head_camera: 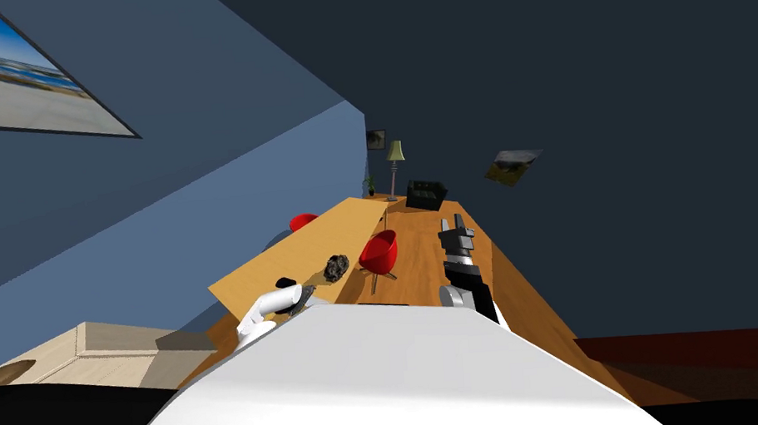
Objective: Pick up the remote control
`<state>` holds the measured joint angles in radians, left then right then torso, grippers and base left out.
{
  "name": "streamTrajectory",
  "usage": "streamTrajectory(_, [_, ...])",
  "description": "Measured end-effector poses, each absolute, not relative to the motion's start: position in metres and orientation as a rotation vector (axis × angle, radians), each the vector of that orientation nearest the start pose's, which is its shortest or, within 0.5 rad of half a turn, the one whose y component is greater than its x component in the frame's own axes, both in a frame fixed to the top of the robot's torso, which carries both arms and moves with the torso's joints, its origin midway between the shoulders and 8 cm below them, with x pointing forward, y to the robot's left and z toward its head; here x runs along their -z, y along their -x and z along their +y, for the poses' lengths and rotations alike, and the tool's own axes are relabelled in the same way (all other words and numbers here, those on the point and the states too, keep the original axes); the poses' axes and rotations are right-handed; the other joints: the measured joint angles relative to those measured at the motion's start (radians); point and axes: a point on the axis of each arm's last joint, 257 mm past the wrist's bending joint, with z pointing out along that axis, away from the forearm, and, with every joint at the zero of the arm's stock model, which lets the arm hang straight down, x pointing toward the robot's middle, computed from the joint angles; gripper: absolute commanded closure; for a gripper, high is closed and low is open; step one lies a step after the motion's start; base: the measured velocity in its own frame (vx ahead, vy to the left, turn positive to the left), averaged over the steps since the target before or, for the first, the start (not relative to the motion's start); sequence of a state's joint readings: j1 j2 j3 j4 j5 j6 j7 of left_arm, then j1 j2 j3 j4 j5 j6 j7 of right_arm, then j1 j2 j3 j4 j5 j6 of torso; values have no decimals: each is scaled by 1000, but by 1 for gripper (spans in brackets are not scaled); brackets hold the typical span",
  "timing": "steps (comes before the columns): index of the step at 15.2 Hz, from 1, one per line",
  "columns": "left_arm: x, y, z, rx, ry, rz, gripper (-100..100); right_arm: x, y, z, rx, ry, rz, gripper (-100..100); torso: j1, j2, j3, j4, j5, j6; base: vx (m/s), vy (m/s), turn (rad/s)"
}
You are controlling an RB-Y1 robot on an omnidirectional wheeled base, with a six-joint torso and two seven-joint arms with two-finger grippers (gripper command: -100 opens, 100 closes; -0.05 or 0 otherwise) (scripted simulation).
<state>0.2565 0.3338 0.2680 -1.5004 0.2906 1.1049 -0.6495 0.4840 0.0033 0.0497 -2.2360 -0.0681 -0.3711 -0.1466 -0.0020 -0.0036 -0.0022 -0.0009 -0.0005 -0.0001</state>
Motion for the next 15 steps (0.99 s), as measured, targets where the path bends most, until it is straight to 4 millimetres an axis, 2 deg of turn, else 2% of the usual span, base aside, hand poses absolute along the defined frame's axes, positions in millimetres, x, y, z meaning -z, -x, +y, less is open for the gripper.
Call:
streamTrajectory(6, [518,-206,457,-77,1746,2420,-100,17,-375,-272,-1495,-902,631,0,1,0,0,0,0,0,44,-5,-34])
streamTrajectory(13, [539,-204,447,-75,1762,2416,-100,17,-375,-272,-1495,-902,631,0,5,5,3,1,1,0,-8,38,-31])
streamTrajectory(14, [539,-205,447,-74,1762,2413,100,17,-375,-272,-1495,-902,631,0,4,5,3,1,1,0,-4,11,-2])
streamTrajectory(15, [539,-205,447,-74,1762,2413,100,17,-375,-272,-1495,-902,631,0,3,5,3,1,1,0,-5,7,13])
